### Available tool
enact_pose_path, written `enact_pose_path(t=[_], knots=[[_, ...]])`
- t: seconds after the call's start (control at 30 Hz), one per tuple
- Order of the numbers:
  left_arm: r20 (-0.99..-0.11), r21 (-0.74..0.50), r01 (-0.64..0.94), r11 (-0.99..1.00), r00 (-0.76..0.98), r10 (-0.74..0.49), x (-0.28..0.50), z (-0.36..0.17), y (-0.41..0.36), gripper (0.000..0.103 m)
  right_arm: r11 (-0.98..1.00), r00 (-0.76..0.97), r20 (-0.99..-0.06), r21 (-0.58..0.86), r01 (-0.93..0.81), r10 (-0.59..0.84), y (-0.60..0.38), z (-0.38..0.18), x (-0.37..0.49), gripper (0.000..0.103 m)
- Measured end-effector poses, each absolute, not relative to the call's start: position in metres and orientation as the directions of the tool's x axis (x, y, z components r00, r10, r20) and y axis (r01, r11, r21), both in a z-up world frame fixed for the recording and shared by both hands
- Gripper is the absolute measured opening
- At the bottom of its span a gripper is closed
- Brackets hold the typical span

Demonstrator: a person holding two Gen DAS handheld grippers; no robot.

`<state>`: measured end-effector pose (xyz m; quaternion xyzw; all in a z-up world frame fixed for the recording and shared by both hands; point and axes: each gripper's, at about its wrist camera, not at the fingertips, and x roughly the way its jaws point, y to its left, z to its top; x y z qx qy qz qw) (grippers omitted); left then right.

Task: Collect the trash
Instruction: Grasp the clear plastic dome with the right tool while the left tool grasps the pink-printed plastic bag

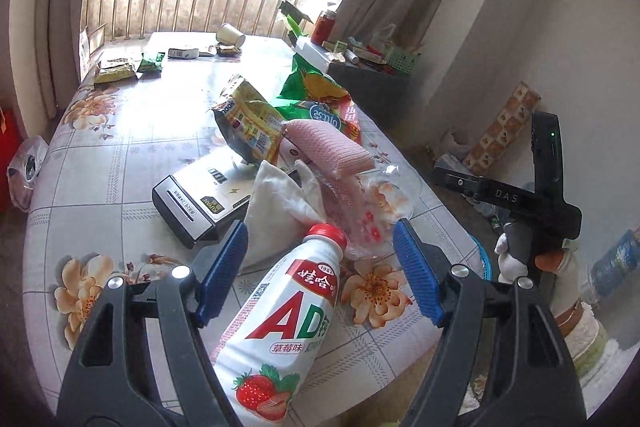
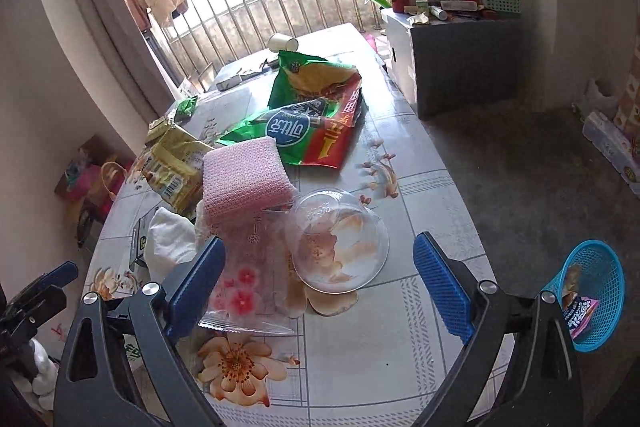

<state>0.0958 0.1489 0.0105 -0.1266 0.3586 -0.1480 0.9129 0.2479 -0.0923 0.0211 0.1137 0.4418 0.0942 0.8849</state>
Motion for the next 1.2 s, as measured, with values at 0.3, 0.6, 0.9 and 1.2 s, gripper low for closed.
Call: enact_pose_path(t=[0.3,0.6,0.9,1.2], knots=[[-0.630,-0.369,0.214,0.905,0.658,-0.412,0.100,0.011,0.153,0.071,0.975,0.525,-0.825,0.214,-0.050,0.208,-0.072,-0.012,0.288,0.073],[-0.681,-0.337,0.328,0.883,0.563,-0.468,0.133,0.012,0.103,0.071,0.965,0.495,-0.842,0.262,0.027,0.214,-0.102,-0.017,0.272,0.064],[-0.819,0.020,0.504,0.864,0.504,-0.274,0.142,-0.032,0.000,0.071,0.942,0.497,-0.834,0.324,0.090,0.239,-0.143,-0.017,0.228,0.064],[-0.781,0.487,0.562,0.668,0.623,0.045,0.128,-0.081,-0.050,0.053,0.931,0.512,-0.813,0.359,0.063,0.278,-0.161,-0.018,0.217,0.065]])
